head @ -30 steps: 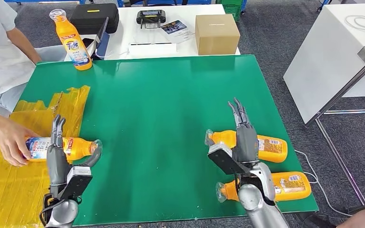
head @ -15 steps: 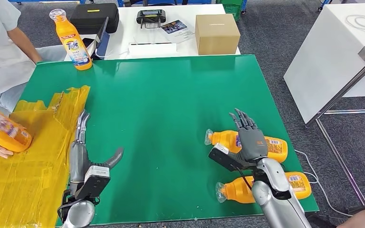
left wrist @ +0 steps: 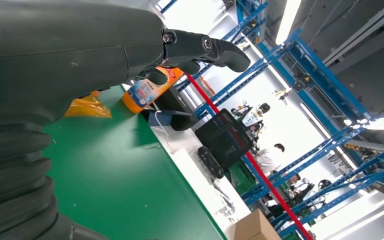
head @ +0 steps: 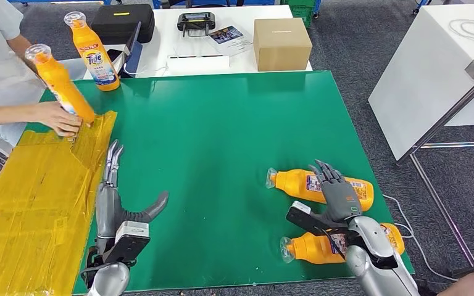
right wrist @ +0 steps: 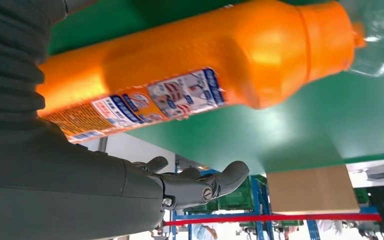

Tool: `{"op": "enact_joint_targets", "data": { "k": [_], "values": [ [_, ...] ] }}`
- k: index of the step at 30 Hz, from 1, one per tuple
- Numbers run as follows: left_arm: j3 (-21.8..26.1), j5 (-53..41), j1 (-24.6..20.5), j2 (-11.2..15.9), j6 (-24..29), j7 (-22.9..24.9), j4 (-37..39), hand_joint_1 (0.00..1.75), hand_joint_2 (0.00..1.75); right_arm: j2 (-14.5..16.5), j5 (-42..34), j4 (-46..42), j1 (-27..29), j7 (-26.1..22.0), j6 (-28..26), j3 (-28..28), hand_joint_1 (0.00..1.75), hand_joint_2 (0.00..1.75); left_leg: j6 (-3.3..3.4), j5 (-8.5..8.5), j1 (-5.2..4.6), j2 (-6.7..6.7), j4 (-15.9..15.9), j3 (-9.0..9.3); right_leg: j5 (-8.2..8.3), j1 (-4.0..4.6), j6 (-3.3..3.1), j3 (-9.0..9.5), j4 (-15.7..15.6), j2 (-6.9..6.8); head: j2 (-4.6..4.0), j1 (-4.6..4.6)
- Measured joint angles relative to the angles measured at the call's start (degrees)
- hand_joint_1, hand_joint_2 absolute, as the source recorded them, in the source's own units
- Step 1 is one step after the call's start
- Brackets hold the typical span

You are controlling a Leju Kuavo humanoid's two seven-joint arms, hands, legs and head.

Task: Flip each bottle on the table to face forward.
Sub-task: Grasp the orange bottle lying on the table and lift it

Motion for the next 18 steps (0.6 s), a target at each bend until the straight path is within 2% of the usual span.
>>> {"op": "enact_joint_targets", "data": {
  "k": [13,18],
  "values": [
    [-0.4,0.0,0.1,0.0,0.2,0.0,-0.3,0.00,1.75,-0.4,0.0,0.0,0.5,0.1,0.0,-0.1,0.00,1.75,0.00,0.00,-0.01,0.01,0.0,0.01,0.00,-0.01,0.00,0.00,0.0,0.00,0.00,-0.01],
    [-0.4,-0.6,0.1,0.0,2.0,0.0,-0.3,0.00,1.75,-1.3,0.3,-0.2,2.1,0.9,0.5,-1.3,0.00,1.75,0.00,0.00,-0.01,-0.02,0.0,0.00,0.00,-0.01,0.01,0.01,0.0,-0.05,0.00,0.00]
  ]
}}
